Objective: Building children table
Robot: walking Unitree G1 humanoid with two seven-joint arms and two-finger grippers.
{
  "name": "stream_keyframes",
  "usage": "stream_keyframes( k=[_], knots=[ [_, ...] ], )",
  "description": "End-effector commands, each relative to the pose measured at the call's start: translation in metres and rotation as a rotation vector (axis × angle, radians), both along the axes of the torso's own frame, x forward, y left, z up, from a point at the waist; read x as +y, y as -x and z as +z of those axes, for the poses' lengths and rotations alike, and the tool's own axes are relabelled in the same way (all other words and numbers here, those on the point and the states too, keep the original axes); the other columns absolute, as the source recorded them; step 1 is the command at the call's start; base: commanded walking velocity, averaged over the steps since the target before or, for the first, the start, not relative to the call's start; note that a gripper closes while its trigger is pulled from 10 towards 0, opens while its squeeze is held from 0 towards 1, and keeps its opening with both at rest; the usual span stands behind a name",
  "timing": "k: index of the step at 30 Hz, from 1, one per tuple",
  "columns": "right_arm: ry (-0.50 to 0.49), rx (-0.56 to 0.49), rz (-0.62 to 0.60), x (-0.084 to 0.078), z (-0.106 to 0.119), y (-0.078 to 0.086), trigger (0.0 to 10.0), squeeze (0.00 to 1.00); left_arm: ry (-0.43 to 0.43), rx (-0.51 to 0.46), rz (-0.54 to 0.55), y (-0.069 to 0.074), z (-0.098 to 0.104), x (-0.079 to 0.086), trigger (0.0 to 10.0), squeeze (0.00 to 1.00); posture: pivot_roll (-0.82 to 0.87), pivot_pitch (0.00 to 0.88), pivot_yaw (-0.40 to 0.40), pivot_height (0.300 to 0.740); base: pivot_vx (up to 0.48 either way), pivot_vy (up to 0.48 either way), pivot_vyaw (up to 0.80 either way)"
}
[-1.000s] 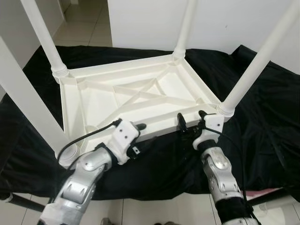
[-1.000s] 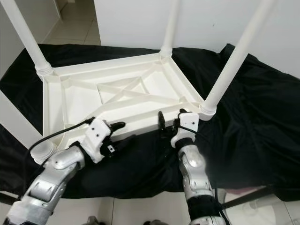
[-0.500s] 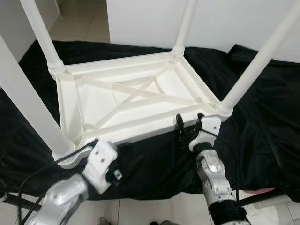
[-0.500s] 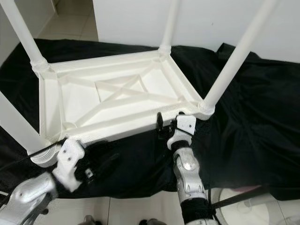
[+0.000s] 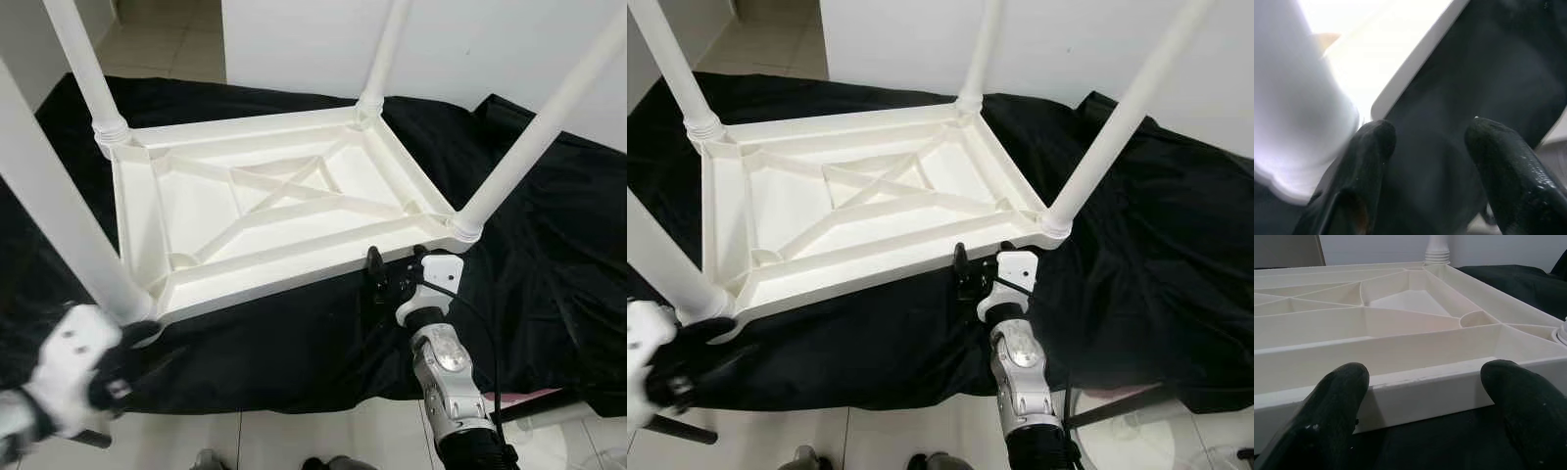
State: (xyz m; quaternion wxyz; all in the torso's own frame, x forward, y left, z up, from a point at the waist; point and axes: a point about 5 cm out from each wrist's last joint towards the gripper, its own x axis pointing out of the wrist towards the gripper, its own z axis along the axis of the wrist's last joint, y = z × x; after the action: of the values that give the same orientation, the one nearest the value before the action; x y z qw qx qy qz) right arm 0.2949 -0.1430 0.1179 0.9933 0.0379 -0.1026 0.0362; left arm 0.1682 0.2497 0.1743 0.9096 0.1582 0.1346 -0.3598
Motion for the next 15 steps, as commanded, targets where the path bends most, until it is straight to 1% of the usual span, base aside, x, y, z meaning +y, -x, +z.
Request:
stream_keyframes(
  k=[1, 2, 3, 6, 7, 8, 9, 10, 12, 13, 14, 15],
  knots=[
    [0.005, 0.034, -0.028, -0.008, -0.009, 0.003, 10.0, 0.0, -0.027, 0.016, 0.044, 0.002, 0.002, 0.015, 10.0, 0.0, 0.13, 0.139, -0.108, 0.74, 0.0, 0.0, 0.0],
    [0.006, 0.036, -0.029, -0.008, -0.01, 0.004, 10.0, 0.0, -0.037, 0.03, 0.091, 0.003, 0.006, 0.028, 10.0, 0.0, 0.13, 0.141, -0.107, 0.74, 0.0, 0.0, 0.0],
    [0.006, 0.036, -0.029, -0.008, -0.01, 0.004, 10.0, 0.0, -0.037, 0.03, 0.091, 0.003, 0.006, 0.028, 10.0, 0.0, 0.13, 0.141, -0.107, 0.74, 0.0, 0.0, 0.0],
    [0.009, 0.042, -0.034, -0.009, -0.012, 0.007, 10.0, 0.0, -0.005, 0.022, 0.192, 0.004, 0.013, 0.054, 10.0, 0.0, 0.13, 0.145, -0.099, 0.74, 0.0, 0.0, 0.0],
    [0.009, 0.042, -0.034, -0.009, -0.012, 0.007, 10.0, 0.0, -0.005, 0.022, 0.192, 0.004, 0.013, 0.054, 10.0, 0.0, 0.13, 0.145, -0.099, 0.74, 0.0, 0.0, 0.0],
    [0.011, 0.044, -0.036, -0.01, -0.013, 0.007, 10.0, 0.0, -0.001, 0.02, 0.213, 0.005, 0.015, 0.059, 10.0, 0.0, 0.13, 0.145, -0.099, 0.74, 0.0, 0.0, 0.0],
    [0.011, 0.044, -0.039, -0.01, -0.013, 0.008, 10.0, 0.0, -0.019, 0.017, 0.247, 0.006, 0.015, 0.07, 10.0, 0.0, 0.12, 0.153, -0.089, 0.74, 0.0, 0.0, 0.0],
    [0.012, 0.046, -0.05, -0.013, -0.014, 0.01, 10.0, 0.0, -0.018, -0.02, 0.316, 0.003, 0.019, 0.085, 10.0, 0.0, 0.12, 0.154, -0.085, 0.74, 0.0, 0.0, 0.0],
    [0.009, 0.05, -0.058, -0.014, -0.016, 0.014, 10.0, 0.0, -0.023, -0.084, 0.445, -0.003, 0.024, 0.11, 10.0, 0.0, 0.12, 0.156, -0.079, 0.74, 0.0, 0.0, 0.0],
    [0.009, 0.05, -0.058, -0.014, -0.016, 0.014, 10.0, 0.0, -0.023, -0.084, 0.445, -0.003, 0.024, 0.11, 10.0, 0.0, 0.12, 0.156, -0.079, 0.74, 0.0, 0.0, 0.0],
    [0.008, 0.052, -0.059, -0.014, -0.017, 0.015, 10.0, 0.0, -0.02, -0.097, 0.481, -0.005, 0.024, 0.116, 10.0, 0.0, 0.12, 0.156, -0.079, 0.74, 0.0, 0.0, 0.0],
    [0.008, 0.052, -0.059, -0.014, -0.017, 0.015, 10.0, 0.0, -0.02, -0.097, 0.481, -0.005, 0.024, 0.116, 10.0, 0.0, 0.12, 0.156, -0.079, 0.74, 0.0, 0.0, 0.0]
  ],
)
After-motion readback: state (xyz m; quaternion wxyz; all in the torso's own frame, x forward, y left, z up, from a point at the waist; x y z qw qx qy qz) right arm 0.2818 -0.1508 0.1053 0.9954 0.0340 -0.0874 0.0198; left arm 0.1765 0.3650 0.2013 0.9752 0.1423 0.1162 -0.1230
